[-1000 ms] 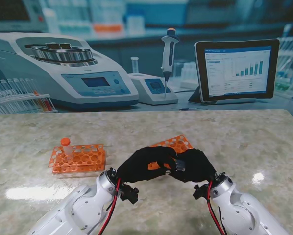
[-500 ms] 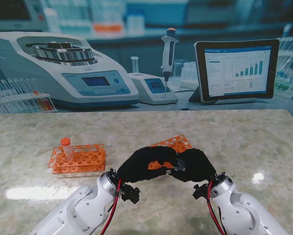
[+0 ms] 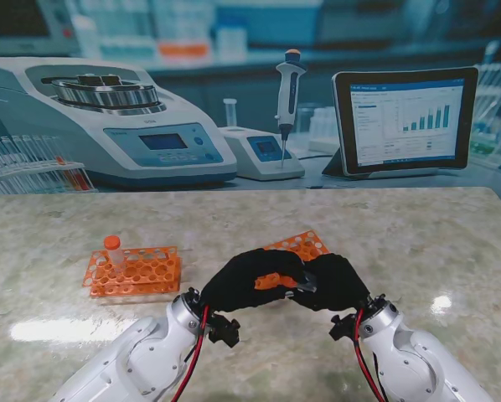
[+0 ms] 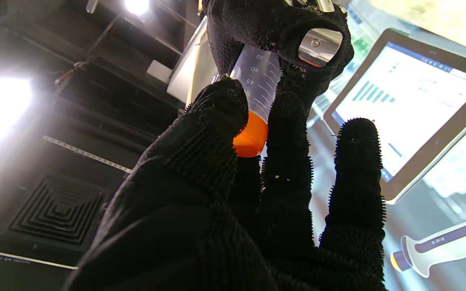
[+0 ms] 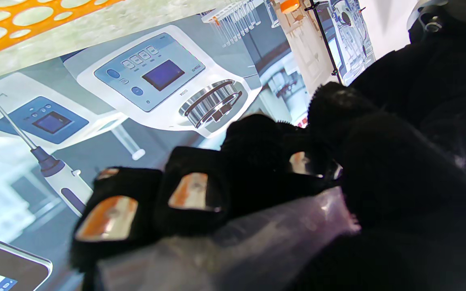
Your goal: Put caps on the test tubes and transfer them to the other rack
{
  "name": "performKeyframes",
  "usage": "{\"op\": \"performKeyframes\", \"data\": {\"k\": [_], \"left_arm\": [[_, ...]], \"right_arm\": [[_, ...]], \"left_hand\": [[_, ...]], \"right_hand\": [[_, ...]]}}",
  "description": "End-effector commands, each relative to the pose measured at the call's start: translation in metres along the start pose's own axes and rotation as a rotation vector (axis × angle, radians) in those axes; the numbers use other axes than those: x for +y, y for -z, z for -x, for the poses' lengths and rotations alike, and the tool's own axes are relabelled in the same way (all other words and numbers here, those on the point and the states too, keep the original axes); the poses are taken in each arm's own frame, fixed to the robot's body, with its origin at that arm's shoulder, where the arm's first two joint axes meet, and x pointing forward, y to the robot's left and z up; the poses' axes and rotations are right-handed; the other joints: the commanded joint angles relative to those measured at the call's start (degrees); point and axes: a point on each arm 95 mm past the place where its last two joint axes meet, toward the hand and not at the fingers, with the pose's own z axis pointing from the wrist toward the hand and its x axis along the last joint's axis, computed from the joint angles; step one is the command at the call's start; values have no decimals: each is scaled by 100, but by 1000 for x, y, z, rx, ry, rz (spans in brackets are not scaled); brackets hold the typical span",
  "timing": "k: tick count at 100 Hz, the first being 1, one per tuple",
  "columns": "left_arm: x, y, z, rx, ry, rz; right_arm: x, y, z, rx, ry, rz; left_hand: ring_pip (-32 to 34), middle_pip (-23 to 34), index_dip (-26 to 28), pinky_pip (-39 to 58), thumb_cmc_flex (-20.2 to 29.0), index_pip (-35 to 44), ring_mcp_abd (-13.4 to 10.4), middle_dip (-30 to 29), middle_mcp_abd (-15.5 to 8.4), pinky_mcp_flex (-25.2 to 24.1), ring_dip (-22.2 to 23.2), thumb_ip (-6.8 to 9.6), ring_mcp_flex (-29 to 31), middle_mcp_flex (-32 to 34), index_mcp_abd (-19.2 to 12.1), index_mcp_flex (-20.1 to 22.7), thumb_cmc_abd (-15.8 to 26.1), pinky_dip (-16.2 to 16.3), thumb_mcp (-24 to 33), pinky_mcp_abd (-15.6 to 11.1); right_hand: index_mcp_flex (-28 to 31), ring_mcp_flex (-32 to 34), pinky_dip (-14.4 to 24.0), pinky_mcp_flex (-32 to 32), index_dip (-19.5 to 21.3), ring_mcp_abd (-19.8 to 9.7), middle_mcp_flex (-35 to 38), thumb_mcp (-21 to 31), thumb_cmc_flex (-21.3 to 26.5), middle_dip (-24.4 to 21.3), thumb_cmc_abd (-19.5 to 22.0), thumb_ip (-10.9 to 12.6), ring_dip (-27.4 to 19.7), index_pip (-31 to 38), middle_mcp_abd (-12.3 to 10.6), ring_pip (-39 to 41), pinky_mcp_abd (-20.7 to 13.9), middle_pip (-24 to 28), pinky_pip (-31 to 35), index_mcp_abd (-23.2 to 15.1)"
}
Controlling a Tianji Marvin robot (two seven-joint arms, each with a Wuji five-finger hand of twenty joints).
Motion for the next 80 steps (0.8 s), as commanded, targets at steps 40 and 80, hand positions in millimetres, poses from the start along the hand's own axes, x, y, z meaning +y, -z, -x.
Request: {"op": "performKeyframes", "data": {"k": [40,80], "left_arm": [[2,-4,2,-1,12,1],[4,-3,1,-5,26,13]], "right_arm": [[-6,1,-8,18,-15,-1],[-6,0,-6,9,-14,1]], "left_hand": [[-193,-173,-74,-477,553,82,-109,41,-30,-61,-246,177,142,275,119,469,543,-528,95,-344],[-137,-212,-197,-246,229,-22,-191,-393,-47,-93,-659,422,-250,11,93,303,872,-407,-818,-355]], "right_hand": [[102,150,286,432,180,-384,240,22,167,61,160,-84,353,258,44,999,-651,13,1779,-457],[99,150,286,432,183,-384,242,18,178,61,155,-86,353,257,51,999,-651,16,1779,-466]]}}
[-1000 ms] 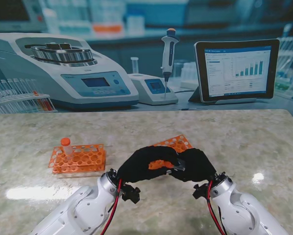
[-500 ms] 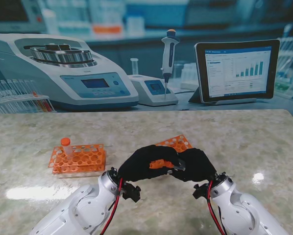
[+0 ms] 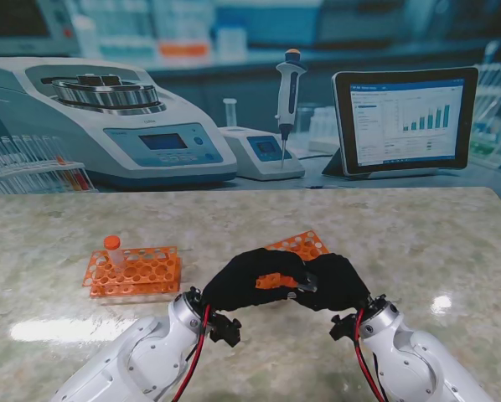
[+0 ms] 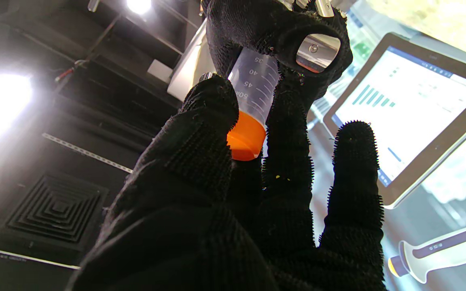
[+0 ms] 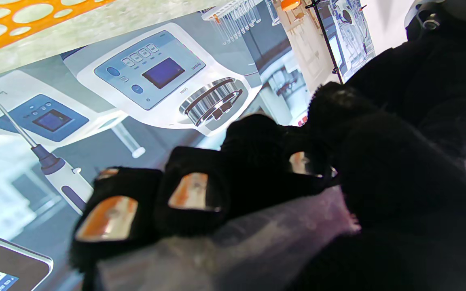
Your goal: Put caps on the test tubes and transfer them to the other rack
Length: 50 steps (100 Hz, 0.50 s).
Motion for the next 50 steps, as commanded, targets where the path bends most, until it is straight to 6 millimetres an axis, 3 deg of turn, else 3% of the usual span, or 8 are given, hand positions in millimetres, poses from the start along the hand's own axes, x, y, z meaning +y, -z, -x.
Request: {"op": "performKeyframes", "data": {"k": [1,11,19,23,50], "left_arm": [[2,-1,-1,-2,7,7],[3,-1,-1,-4,11,9],[4,0,-1,-5,16,7],[4,0,-1,-5,17,7],[5,1,-1,-10,28,9]], "right_arm": [[-6,0,-7,9,-15,-7],[-6,-1,-6,7,-15,-7],[-6,-1,-6,6,-15,-7],[-6,-1,-6,5,-15,-7],[-5,-1,-5,1,-14,-6]], "left_hand": [[-87,-62,-130,61,224,86,-178,-121,-95,-4,-239,196,-228,-144,257,200,599,-75,-45,-184],[50,62,-162,62,145,45,-206,-753,-94,11,-534,223,-317,-214,270,176,615,-34,-249,-204],[11,63,-191,46,30,11,-237,-922,-92,2,-795,208,-369,-233,280,160,649,-30,-364,-199],[148,88,-199,40,-11,0,-243,-980,-88,-2,-1243,221,-401,-249,298,151,685,-18,-451,-198],[86,-1,-401,-3,-217,-210,-165,-1041,-46,-87,-1332,203,-475,-299,400,215,983,-14,-583,-202]], "right_hand": [[99,150,286,432,182,-384,243,17,173,62,158,-87,353,257,46,999,-651,16,1779,-478],[101,150,286,432,182,-384,241,18,170,61,162,-88,353,256,44,999,-651,14,1779,-474],[101,150,286,432,181,-384,240,14,169,60,163,-90,353,256,48,999,-651,12,1779,-473],[101,150,286,432,181,-384,241,13,170,60,164,-90,353,256,49,999,-651,11,1779,-473],[96,150,286,432,181,-384,240,-1,172,60,168,-96,353,255,50,999,-651,8,1779,-477]]}}
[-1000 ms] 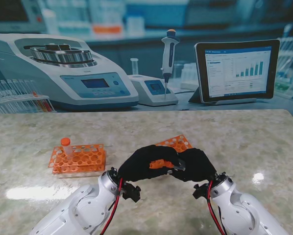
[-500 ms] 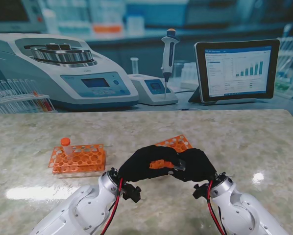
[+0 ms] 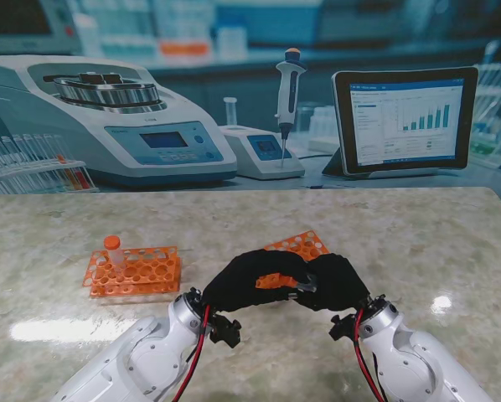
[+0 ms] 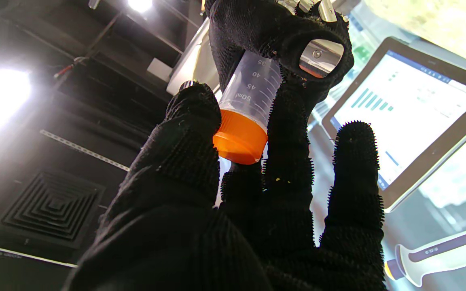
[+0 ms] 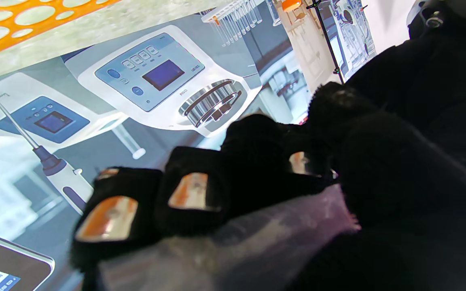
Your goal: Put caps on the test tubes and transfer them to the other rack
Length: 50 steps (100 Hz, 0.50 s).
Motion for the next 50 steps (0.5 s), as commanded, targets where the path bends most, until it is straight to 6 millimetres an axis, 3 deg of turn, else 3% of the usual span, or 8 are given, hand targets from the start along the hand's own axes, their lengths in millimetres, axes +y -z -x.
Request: {"op": "performKeyframes", "data": {"k": [1,25,29,43,50], "left_arm": [[4,0,-1,-3,9,8],[6,-1,-1,-11,30,16],[6,-1,-1,-12,33,17],[7,-1,-1,-14,36,20],[7,-1,-1,-15,38,21]], "right_arm": [[-5,-1,-5,6,-13,-4],[-4,-1,-5,4,-11,1],[-4,-1,-5,4,-11,1],[-3,0,-5,4,-10,2],[-3,0,-5,4,-10,3]], "left_hand": [[-385,-36,-163,-3,16,-42,-155,-97,-53,-74,-353,201,-352,-130,264,217,439,-14,-51,-193],[-591,-156,-353,-113,-46,-295,-69,-209,-32,-280,-497,187,-528,-222,363,255,1015,-23,-197,-171],[-597,-153,-342,-123,85,-389,-54,-264,-15,-319,-534,238,-544,-226,372,298,1242,19,-525,-170],[-637,-184,-411,-143,179,-449,-39,-283,-9,-377,-557,218,-604,-260,375,324,1343,18,-532,-154],[-713,-200,-445,-173,193,-483,-22,-300,-170,-447,-600,206,-683,-280,362,319,1419,13,-562,-151]], "right_hand": [[94,150,286,432,181,-384,240,-4,168,60,172,-97,353,249,48,998,-651,9,1779,-489],[94,150,286,432,181,-384,240,-11,171,61,168,-100,353,247,53,998,-651,6,1779,-493],[94,150,286,432,181,-384,239,-9,178,61,169,-100,353,247,53,998,-651,5,1779,-493],[91,150,286,432,182,-384,241,-16,172,61,166,-103,353,246,61,998,-651,5,1779,-495],[85,150,286,432,182,-384,239,-16,168,60,181,-104,353,243,47,998,-651,0,1779,-503]]}}
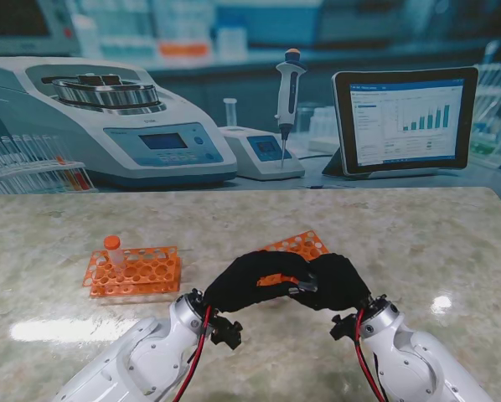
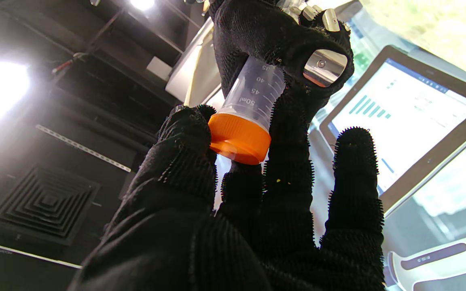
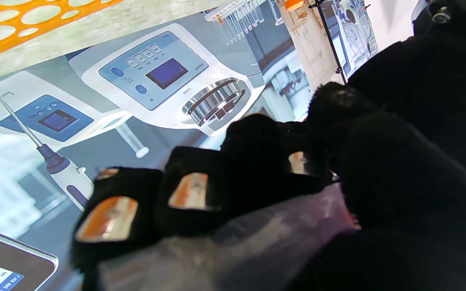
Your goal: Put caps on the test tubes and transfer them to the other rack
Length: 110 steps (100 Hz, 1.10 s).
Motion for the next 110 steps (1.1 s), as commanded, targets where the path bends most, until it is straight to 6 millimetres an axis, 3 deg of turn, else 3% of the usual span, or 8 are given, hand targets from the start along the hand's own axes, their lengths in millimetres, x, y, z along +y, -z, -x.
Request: {"op": "performKeyframes", "data": {"k": [1,30,63,98,102,110], "left_arm": [[4,-1,-1,-3,5,14],[4,-1,-1,-3,10,11],[3,-1,-4,4,29,0],[2,0,-4,-5,58,-8],[1,0,-4,-4,61,-9],[0,0,-5,-2,68,-12]], "right_arm": [[-4,-1,-7,10,-14,1],[-4,-1,-6,9,-13,1],[-4,-1,-5,8,-12,1],[-4,-1,-4,7,-12,-1],[-4,-1,-4,7,-13,-2],[-4,-1,-3,7,-13,-3]], "left_hand": [[-733,-133,-114,-176,252,-18,-27,-90,-182,-131,-478,199,-503,-225,213,214,346,12,-54,-147],[-1150,-229,-161,-325,220,-105,32,-259,-282,-367,-806,208,-769,-326,96,137,477,-11,-218,-32],[-1450,-360,53,-459,-56,-38,95,-446,-262,-604,-1097,188,-1051,-465,-394,-164,611,-20,-264,6],[-1610,-476,50,-571,-485,-104,170,-547,-174,-804,-1250,170,-1267,-607,-387,-368,844,-13,-306,166],[-1637,-509,52,-588,-552,-122,181,-569,-25,-830,-1277,168,-1302,-643,-398,-398,898,-8,-305,186],[-1653,-547,71,-605,-592,-128,189,-592,13,-854,-1299,169,-1325,-658,-448,-429,908,-1,-299,189]], "right_hand": [[74,150,282,432,182,-384,239,-18,167,60,179,-105,353,243,46,998,-651,0,1779,-576],[71,150,282,432,180,-384,240,-29,170,61,179,-109,353,243,44,998,-651,0,1779,-581],[70,150,282,432,179,-384,240,-31,169,64,184,-110,353,245,47,998,-651,2,1779,-583],[70,150,282,432,178,-384,239,-34,168,62,190,-112,353,246,44,998,-651,-3,1779,-583],[70,150,282,432,177,-384,240,-35,170,62,187,-112,353,246,51,998,-651,-3,1779,-583],[67,150,282,432,177,-384,240,-37,164,62,190,-112,353,246,46,998,-651,-3,1779,-584]]}}
